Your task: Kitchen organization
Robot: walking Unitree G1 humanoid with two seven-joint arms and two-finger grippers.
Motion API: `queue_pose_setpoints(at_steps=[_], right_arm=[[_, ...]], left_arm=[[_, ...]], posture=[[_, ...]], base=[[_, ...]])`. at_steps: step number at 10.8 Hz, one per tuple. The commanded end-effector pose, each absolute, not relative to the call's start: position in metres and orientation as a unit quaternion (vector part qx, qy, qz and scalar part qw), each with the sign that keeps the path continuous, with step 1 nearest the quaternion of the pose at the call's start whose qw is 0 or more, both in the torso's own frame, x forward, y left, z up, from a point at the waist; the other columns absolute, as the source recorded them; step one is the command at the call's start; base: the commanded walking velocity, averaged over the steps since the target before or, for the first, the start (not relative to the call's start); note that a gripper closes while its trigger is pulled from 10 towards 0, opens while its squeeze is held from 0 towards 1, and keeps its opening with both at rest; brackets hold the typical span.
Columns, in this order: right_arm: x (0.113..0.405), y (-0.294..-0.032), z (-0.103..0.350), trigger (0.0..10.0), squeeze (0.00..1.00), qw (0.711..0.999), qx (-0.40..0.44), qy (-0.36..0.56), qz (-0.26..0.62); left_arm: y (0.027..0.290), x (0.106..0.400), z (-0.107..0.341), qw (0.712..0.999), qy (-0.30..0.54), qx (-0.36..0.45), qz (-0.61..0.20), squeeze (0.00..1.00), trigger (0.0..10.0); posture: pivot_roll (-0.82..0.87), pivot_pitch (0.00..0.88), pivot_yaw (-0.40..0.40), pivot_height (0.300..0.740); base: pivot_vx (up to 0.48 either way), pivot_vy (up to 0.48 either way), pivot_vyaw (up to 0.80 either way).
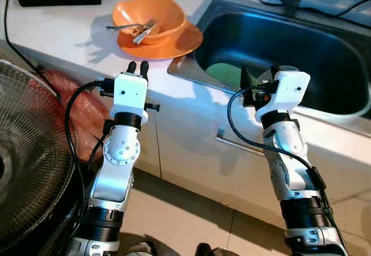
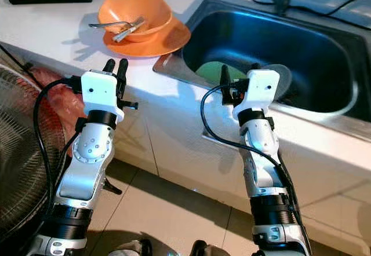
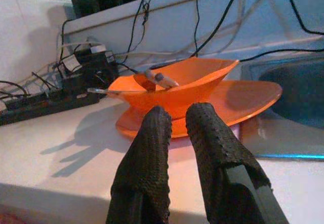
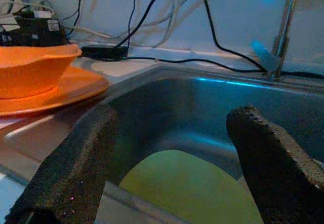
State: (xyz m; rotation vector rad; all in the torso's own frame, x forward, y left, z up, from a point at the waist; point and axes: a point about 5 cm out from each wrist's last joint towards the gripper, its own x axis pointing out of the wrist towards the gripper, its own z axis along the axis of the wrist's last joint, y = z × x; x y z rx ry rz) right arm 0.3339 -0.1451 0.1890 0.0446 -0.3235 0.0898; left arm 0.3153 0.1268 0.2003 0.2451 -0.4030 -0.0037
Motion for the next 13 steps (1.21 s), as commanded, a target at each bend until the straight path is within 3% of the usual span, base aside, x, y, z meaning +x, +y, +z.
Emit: queue_pose_setpoints(at_steps=[1,13], right_arm=[[0.3341,-0.1468,0.1908,10.0,0.0,0.985,0.023,-0.164,0.041],[0.3347,-0.1466,0.1904,10.0,0.0,0.985,0.028,-0.163,0.04]], left_arm=[[0.1286,0.3152,0.2006,0.972,-0.199,0.125,0.006,0.0,10.0],[0.1282,0.3151,0.2005,0.972,-0.2,0.127,0.004,0.0,10.0]], posture=[[0.06,0.151,-0.047,0.74],[0.06,0.148,-0.046,0.74]], base=[[0.349,0.0,0.0],[0.342,0.0,0.0]])
